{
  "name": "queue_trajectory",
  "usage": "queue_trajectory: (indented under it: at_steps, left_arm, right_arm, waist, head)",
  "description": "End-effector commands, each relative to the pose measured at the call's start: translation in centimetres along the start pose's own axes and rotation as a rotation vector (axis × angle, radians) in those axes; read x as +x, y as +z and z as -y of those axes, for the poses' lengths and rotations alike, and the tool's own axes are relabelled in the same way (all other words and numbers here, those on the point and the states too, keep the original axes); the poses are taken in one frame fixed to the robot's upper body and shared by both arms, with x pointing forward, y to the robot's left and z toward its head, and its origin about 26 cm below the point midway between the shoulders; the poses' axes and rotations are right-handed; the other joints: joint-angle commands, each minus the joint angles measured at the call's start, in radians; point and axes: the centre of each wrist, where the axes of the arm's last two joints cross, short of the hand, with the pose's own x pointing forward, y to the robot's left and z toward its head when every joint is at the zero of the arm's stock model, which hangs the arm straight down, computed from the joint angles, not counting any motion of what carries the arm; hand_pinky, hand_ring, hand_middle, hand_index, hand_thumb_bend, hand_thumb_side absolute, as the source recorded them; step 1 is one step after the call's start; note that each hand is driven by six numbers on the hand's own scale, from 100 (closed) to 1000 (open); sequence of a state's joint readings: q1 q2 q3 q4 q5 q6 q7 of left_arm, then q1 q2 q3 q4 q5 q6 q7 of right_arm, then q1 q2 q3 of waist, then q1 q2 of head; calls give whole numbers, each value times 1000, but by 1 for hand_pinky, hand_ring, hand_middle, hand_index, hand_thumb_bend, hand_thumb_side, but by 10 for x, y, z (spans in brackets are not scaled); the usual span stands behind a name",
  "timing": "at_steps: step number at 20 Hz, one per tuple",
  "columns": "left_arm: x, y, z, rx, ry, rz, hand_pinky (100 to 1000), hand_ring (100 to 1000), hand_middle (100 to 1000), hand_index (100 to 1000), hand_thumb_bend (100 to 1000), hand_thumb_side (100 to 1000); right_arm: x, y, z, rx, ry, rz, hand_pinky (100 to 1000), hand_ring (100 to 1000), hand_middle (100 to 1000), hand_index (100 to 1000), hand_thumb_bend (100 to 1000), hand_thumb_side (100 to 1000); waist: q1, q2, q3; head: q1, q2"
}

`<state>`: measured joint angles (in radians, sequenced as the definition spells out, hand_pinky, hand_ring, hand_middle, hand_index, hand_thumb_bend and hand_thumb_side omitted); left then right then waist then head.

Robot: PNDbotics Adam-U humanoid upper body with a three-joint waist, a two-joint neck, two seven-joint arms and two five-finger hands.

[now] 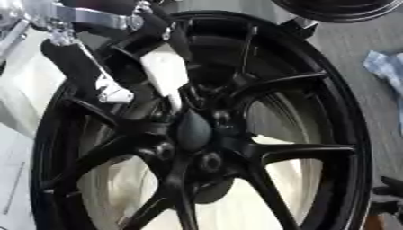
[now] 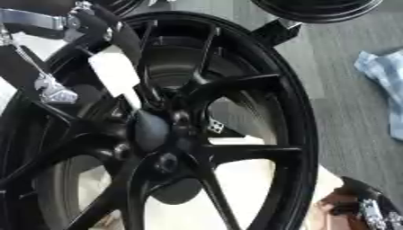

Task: Pull the pin out of the wheel hub.

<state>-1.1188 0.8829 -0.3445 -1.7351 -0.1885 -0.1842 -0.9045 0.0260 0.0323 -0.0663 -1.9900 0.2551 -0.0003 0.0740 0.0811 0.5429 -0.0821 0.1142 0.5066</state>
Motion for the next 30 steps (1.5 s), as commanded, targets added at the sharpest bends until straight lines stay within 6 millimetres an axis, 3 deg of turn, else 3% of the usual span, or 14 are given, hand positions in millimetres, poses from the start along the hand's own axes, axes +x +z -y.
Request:
queue_trajectory:
  at_steps: [1,7,13,14,20,30]
  left_arm:
    - [-1,8,-11,21,-34,-24,937,936,801,876,211,220]
    - [-2,7,-12,29,-26,-21,901,903,744,835,149,221]
    - [-1,7,-13,33,-30,-7,854,811,594,677,128,217]
    - [0,7,-13,34,-31,-7,827,765,533,609,100,215]
    - [1,12,-20,85,-9,-6,771,664,420,468,100,241]
    - [7,20,-34,297,45,25,709,583,313,361,100,259]
  right_arm:
    - [4,-1,-2,-2,0,9,735,521,641,798,100,939]
    - [4,-2,-2,-4,-4,8,736,521,642,799,100,946]
    - [5,-3,-2,-11,-7,2,736,522,643,799,100,955]
    - [5,-3,-2,-12,-7,2,736,522,643,799,100,957]
    - [5,-3,-3,-13,-10,-4,737,522,644,800,100,965]
    - [4,-2,-2,-10,-11,-13,739,523,646,801,100,969]
  waist:
    - [0,-18,-2]
    - [2,-15,-4]
    - [5,-13,-6]
    - [5,-13,-7]
    - [5,-15,-7]
    - [3,-22,-4]
  head:
    - [7,-17]
    - [10,-18]
    - [13,-21]
    - [13,-20]
    - [14,-17]
    - [17,-10]
